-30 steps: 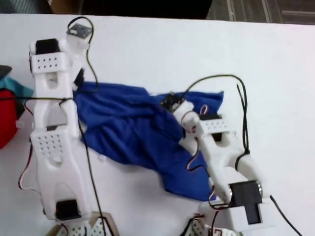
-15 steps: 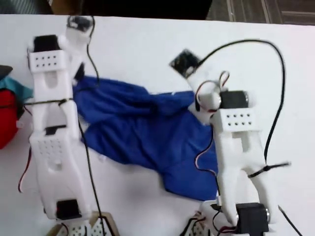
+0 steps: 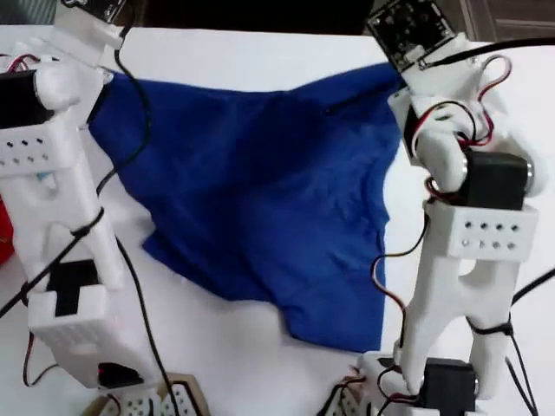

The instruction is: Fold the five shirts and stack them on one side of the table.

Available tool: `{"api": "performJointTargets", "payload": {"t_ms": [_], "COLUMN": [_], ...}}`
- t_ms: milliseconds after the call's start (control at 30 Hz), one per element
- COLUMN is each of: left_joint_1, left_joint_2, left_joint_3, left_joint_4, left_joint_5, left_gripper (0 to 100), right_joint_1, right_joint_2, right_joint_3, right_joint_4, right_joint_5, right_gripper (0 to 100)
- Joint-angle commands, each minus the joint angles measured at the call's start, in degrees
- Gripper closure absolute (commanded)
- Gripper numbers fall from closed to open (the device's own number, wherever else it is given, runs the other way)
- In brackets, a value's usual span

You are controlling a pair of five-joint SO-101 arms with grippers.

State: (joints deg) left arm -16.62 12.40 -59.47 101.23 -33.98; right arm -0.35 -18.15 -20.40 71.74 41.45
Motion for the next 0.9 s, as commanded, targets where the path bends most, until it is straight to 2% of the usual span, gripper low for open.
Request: {"api": "performJointTargets", "payload": {"t_ms": [0, 233, 367, 667, 867], "left_joint_1": [-0.8, -1.8, -4.2, -4.6, -4.7], "left_joint_2": [-5.8, -9.1, -9.5, -9.2, -14.0], "left_joint_3": [-5.7, -8.7, -9.2, -9.1, -8.7], "left_joint_4": [-0.5, -0.6, -1.4, 0.4, 0.8], "left_joint_5": [-0.1, 0.0, 2.8, 2.7, 1.1], "left_gripper": [97, 97, 97, 97, 97], "right_joint_1": [0.9, 1.0, 2.9, 2.7, 2.7], "right_joint_2": [-3.0, -2.6, -2.9, -3.5, -4.4], "right_joint_3": [-8.4, -20.2, -21.2, -22.8, -27.4], "right_joint_4": [0.3, 0.6, 0.1, 2.9, 5.1], "right_joint_5": [0.1, 0.2, 0.3, 0.2, 0.3], "right_gripper": [97.8, 97.8, 97.8, 97.8, 97.8]}}
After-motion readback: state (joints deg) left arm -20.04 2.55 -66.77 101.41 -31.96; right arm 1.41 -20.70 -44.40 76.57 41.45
